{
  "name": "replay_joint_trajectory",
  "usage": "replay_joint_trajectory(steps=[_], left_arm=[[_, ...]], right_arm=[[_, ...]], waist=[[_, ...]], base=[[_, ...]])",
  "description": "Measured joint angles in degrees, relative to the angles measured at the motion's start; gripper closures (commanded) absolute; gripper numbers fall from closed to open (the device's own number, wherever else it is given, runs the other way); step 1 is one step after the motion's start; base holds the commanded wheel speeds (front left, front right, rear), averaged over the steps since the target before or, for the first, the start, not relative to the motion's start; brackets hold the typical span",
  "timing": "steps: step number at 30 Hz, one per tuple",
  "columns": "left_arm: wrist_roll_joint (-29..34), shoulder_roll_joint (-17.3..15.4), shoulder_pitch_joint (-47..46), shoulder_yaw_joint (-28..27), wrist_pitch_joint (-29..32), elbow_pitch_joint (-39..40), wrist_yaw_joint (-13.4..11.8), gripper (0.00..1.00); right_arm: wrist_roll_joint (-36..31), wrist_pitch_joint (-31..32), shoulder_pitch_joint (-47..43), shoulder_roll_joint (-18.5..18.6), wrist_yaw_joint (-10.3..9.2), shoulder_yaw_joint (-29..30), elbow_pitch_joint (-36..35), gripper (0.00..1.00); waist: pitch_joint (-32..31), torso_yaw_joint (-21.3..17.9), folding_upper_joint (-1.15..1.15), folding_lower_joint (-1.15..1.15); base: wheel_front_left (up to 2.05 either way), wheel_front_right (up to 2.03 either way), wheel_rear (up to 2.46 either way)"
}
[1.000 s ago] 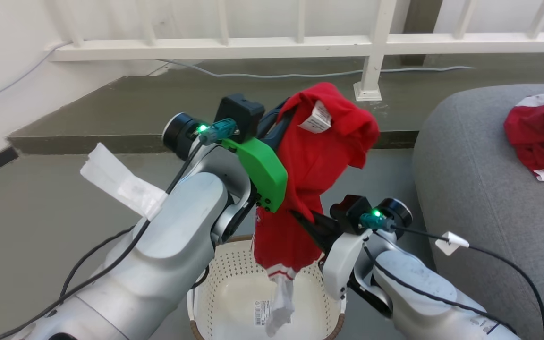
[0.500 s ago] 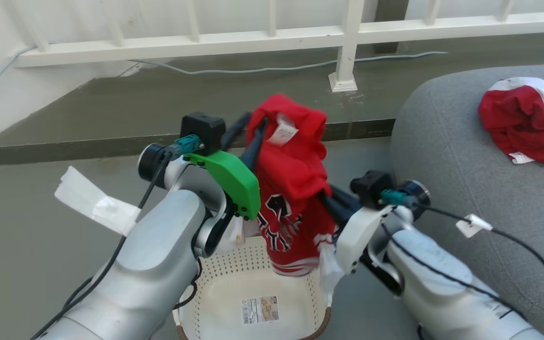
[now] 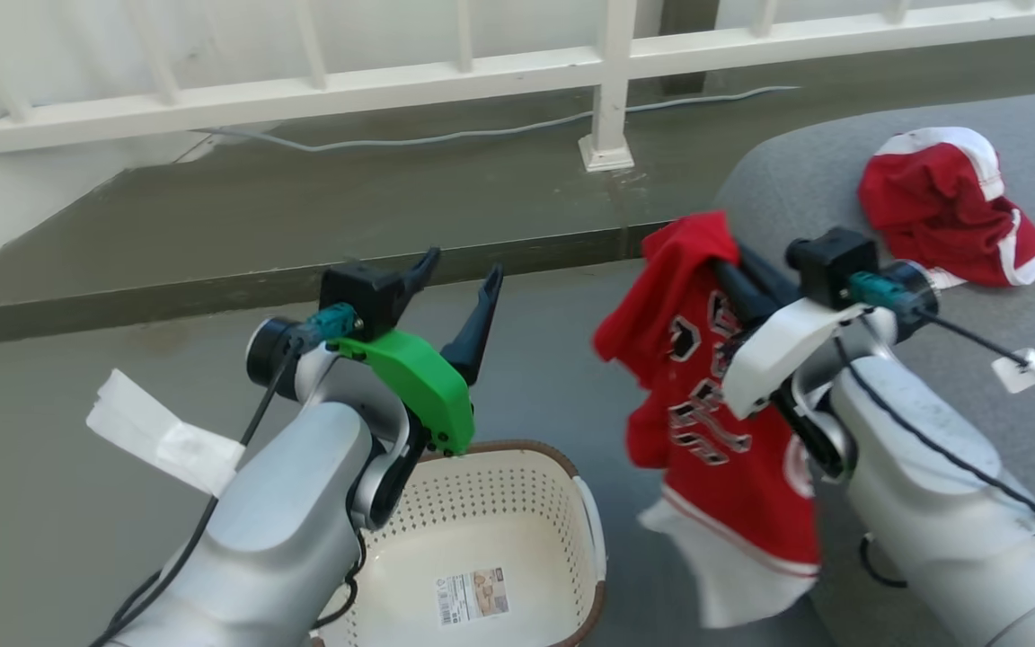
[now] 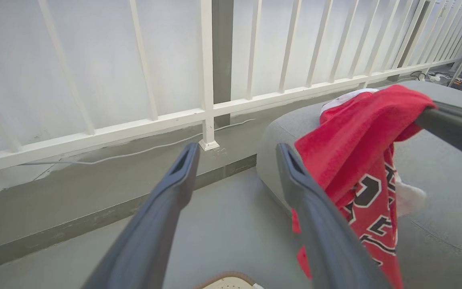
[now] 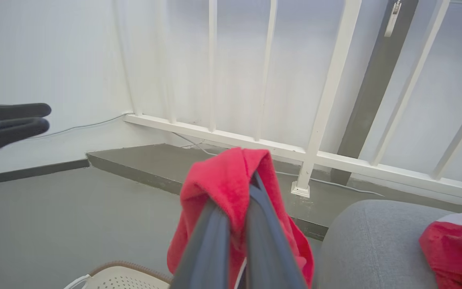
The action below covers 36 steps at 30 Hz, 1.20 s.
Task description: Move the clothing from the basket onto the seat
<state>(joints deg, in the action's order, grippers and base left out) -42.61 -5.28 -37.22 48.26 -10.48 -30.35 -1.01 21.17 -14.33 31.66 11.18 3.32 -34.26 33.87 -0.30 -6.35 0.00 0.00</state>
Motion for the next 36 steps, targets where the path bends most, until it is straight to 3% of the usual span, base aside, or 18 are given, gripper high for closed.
replay_joint_trajectory(steps=[13,36], left_arm=[[0.5,-0.2,2.4,2.6,-1.0,3.1,1.5,0.00],[1.8,0.1,5.6,6.1,-1.2,8.9,2.0,0.00]], right_arm=[[0.0,0.0,0.4,4.2,-1.76,3.8,-4.0,1.00],[0.0,-0.1,1.4,9.7,-2.79,8.3,-10.0,1.00]], waist=[[-0.2,-5.2,0.00,0.00],[2.3,-19.2,0.00,0.00]], base=[[0.00,0.00,0.00],[0.00,0.00,0.00]])
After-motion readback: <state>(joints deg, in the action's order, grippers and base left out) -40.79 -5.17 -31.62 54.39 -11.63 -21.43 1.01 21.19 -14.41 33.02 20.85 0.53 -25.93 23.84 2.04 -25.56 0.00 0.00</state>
